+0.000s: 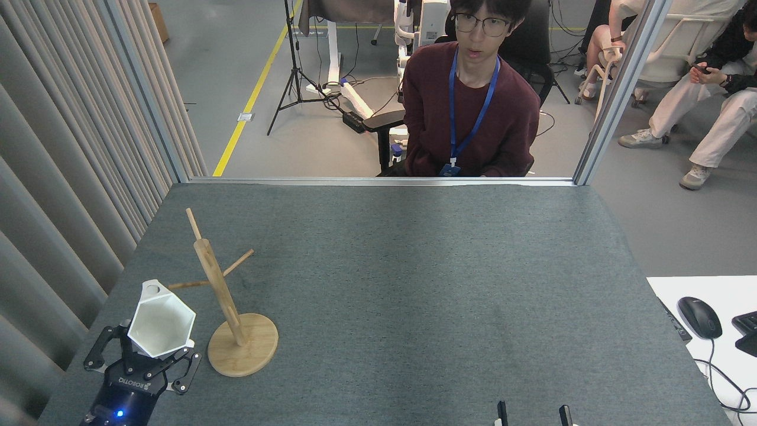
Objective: Hang cup on storage rack
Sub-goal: 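Hook the cup handle onto a peg of the mug tree with the left gripper, then open the left gripper and withdraw it from the hanging cup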
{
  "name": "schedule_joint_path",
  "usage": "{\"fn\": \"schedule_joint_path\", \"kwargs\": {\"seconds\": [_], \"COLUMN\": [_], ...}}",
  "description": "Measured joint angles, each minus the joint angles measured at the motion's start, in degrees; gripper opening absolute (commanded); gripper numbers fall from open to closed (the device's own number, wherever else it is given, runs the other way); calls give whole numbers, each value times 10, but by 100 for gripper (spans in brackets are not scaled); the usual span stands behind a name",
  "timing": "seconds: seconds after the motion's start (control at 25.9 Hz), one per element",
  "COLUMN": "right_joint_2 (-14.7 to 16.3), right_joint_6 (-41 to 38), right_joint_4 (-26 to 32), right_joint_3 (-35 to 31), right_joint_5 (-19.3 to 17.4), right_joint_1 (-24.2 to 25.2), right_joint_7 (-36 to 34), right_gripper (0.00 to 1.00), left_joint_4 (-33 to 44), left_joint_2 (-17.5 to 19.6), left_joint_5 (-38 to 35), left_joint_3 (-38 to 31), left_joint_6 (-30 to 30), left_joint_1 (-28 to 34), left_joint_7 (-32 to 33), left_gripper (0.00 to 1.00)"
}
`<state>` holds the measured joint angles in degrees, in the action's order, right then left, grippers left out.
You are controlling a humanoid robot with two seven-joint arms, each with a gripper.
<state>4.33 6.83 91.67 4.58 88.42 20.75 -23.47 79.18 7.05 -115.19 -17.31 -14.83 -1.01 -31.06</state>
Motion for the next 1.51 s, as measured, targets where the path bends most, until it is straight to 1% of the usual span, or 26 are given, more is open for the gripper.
{"fn": "schedule_joint_path", "kwargs": {"seconds": [0.19,0.46,0.58,0.62,0.66,0.7,0.73,0.77,0.81,1.0,1.2,1.35,1.51], "right_joint_2": [1,2,2,1,1,1,0,0,0,0,1,0,-1], "right_joint_6": [0,0,-1,-1,-1,-1,-1,0,0,1,1,1,1], "right_joint_4": [-1,-2,-2,-3,-3,-4,-4,-5,-5,-10,-14,-15,-15], "right_joint_3": [-1,-1,-1,-1,-1,-1,-1,-1,-2,-3,-3,-3,-3], "right_joint_5": [0,-1,-1,-1,-1,-1,-1,-1,-1,-4,-5,-5,-5], "right_joint_1": [0,0,0,0,0,0,0,0,0,0,0,0,-1], "right_joint_7": [1,2,2,2,2,2,3,4,5,-3,-9,-9,-9], "right_gripper": [98,98,98,98,98,98,98,98,98,98,98,98,98], "left_joint_4": [-27,-44,-44,-45,-45,-45,-45,-45,-46,-58,-66,-61,-55], "left_joint_2": [9,10,10,10,10,10,9,9,8,4,3,-2,-4], "left_joint_5": [-2,-6,-25,-33,-39,-44,-48,-51,-53,-53,-49,-36,-4], "left_joint_3": [23,31,36,40,44,49,53,57,60,65,62,45,30], "left_joint_6": [23,29,30,32,34,38,42,45,48,54,54,53,49], "left_joint_1": [-12,-31,-35,-35,-35,-36,-36,-36,-37,-48,-46,-14,28], "left_joint_7": [-3,-4,-4,-4,-4,-5,-6,-6,-6,-6,-6,-5,-5], "left_gripper": [15,15,15,16,19,29,43,73,100,100,100,100,100]}}
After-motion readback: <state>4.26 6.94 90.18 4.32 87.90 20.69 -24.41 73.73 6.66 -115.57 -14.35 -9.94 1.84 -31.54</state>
